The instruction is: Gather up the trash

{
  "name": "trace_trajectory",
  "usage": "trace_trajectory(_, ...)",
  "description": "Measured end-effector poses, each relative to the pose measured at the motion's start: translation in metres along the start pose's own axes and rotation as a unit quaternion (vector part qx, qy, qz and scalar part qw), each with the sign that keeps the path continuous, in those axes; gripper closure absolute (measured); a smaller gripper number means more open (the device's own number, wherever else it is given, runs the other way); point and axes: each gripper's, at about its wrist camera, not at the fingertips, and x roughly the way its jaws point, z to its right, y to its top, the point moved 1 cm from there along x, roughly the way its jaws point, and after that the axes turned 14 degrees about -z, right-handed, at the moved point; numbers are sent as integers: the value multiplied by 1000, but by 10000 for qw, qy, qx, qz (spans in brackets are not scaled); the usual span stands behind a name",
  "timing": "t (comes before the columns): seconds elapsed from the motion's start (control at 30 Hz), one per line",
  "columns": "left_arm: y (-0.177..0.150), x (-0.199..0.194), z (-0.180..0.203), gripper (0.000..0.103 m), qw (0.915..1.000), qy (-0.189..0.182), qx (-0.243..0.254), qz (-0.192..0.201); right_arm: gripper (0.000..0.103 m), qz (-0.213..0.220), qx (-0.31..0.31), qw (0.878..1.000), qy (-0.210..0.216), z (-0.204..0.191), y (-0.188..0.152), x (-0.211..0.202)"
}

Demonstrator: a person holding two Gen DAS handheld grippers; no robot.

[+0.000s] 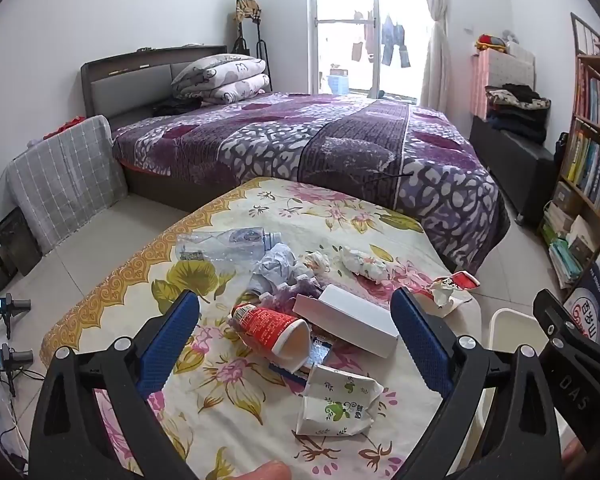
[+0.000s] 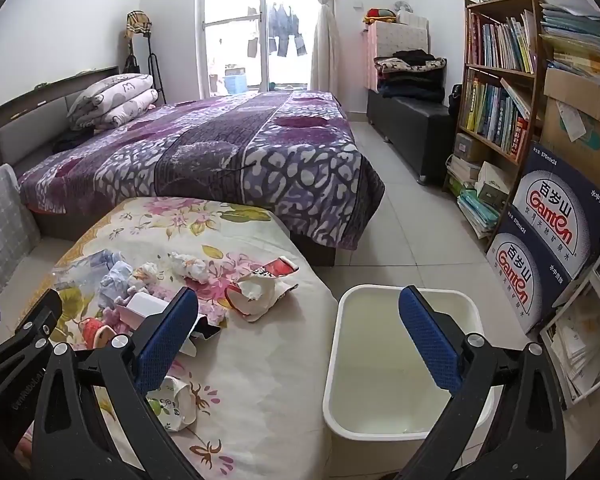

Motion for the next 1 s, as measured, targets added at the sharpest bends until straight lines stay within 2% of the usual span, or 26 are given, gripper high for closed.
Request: trace_trajectory(1.0, 2, 3, 0, 9, 10000, -42, -63, -50, 7, -76, 32, 9999, 57, -1, -5, 4)
